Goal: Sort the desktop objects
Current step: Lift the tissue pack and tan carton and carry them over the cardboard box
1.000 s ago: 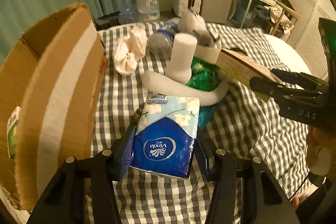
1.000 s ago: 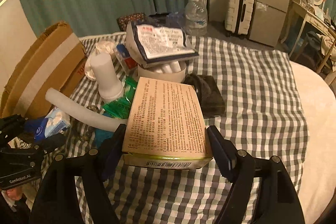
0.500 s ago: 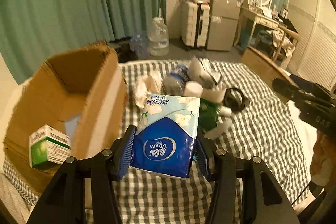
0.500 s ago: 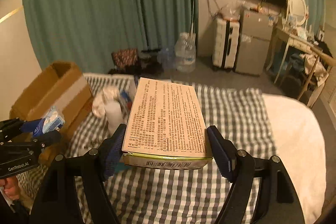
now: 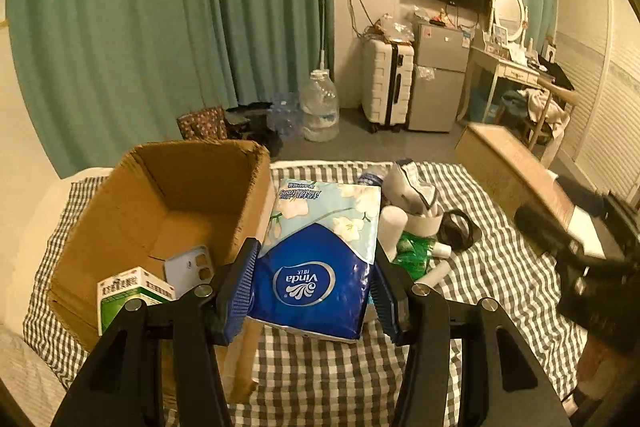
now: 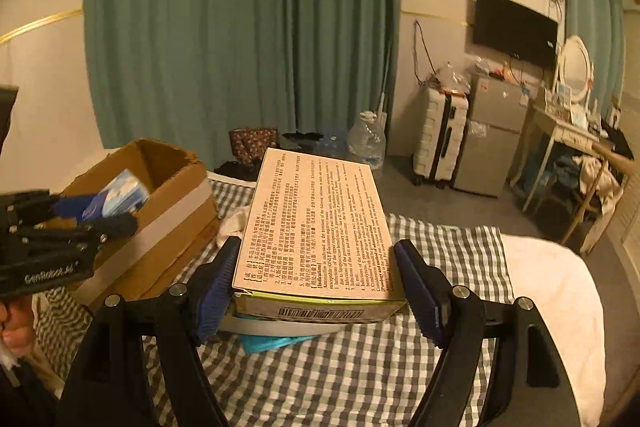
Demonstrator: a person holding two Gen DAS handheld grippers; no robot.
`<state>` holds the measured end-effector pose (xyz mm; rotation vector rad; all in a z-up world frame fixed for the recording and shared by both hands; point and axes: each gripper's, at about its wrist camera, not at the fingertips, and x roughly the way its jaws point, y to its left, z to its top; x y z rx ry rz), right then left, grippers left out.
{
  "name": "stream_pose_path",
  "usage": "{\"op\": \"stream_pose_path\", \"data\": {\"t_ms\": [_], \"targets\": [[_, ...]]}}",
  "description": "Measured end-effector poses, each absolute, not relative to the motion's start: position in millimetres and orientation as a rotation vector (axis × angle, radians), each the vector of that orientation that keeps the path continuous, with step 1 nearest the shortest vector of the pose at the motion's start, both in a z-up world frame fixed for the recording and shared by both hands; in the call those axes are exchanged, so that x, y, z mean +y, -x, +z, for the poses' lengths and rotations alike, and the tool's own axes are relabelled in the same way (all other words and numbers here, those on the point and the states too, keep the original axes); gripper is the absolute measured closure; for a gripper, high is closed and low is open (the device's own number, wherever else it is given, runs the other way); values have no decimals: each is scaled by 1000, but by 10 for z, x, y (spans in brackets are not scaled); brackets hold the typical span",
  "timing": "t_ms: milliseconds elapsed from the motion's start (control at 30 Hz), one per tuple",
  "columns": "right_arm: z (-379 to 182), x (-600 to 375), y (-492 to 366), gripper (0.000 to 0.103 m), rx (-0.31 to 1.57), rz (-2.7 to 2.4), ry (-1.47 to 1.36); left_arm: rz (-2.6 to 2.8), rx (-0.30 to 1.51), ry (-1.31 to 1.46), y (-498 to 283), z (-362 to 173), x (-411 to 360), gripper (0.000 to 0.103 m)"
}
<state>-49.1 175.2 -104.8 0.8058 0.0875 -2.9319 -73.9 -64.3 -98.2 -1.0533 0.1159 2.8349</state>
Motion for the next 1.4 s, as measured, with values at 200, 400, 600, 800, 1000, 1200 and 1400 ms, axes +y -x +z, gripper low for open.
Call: {"op": "stream_pose_path", "data": {"t_ms": [200,400,600,800,1000,1200,1400], "targets": [[-1018,1564,429,27,45,-2913,-792,2883,92,1006,722,-840,-821,50],[-875,1385,447,27,-3,-2910,-763,2904,101,981,717,-722,-1031,50],[-764,1165,494,27,-12,-2897,-732,2930,89,966,719,-646,-1241,50],[-694,924,543,27,14,-2865,-727,2983,54,961,706,-579,-1527,50],[-649,689,604,27,38,-2839,-718,2998,31,992,737,-623,-1730,50],[-633,445,676,27,65,-2798,-719,3044,64,956,682,-569,-1887,50],[-613,239,753,27,83,-2761,-719,3072,51,955,661,-563,-2124,49]]}}
